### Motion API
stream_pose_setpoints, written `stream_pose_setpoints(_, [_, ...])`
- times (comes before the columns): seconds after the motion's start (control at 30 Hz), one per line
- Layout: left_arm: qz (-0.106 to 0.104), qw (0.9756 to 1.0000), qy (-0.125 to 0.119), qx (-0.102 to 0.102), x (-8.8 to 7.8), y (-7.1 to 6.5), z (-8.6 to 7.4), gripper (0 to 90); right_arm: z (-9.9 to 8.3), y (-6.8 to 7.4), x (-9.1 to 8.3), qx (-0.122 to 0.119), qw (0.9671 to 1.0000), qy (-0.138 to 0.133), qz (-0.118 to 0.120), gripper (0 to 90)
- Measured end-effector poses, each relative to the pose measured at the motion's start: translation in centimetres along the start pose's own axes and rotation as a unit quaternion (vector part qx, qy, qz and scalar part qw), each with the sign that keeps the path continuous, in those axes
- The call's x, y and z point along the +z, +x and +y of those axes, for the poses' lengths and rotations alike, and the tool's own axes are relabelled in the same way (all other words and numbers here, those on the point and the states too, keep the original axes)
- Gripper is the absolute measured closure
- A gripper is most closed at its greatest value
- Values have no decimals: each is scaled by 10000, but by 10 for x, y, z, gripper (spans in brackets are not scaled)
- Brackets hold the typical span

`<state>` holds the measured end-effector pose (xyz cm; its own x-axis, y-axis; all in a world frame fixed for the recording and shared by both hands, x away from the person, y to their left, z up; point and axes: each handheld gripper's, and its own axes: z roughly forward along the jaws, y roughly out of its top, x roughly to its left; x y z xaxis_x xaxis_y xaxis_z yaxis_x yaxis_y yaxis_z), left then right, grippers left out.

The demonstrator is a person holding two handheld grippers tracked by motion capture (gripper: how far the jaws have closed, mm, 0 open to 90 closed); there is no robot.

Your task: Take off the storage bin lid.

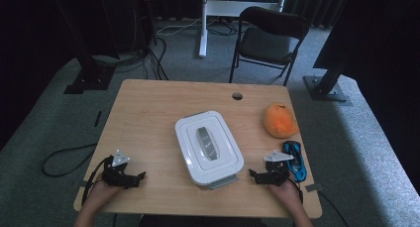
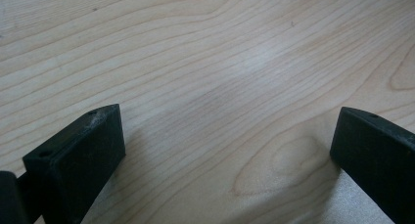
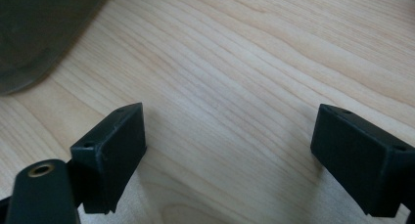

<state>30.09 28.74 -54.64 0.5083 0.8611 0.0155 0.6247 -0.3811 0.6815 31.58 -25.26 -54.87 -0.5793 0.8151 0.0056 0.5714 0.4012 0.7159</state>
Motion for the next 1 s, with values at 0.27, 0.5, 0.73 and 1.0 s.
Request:
stream_pose_setpoints(0.27, [66,10000,-9,-70,1,0,1,1,1,1,-3,-31,9999,128,39,127])
stream_pose_setpoints(0.5, [8,10000,-16,-2,1,1,1,1,4,1,-7,222,9994,240,146,136])
stream_pose_setpoints(0.73, [-18,10000,-15,29,1,2,1,1,17,2,-24,274,9995,128,108,136])
stream_pose_setpoints(1.0, [-60,10000,-16,55,1,1,1,1,28,-2,-50,486,9986,-184,93,140])
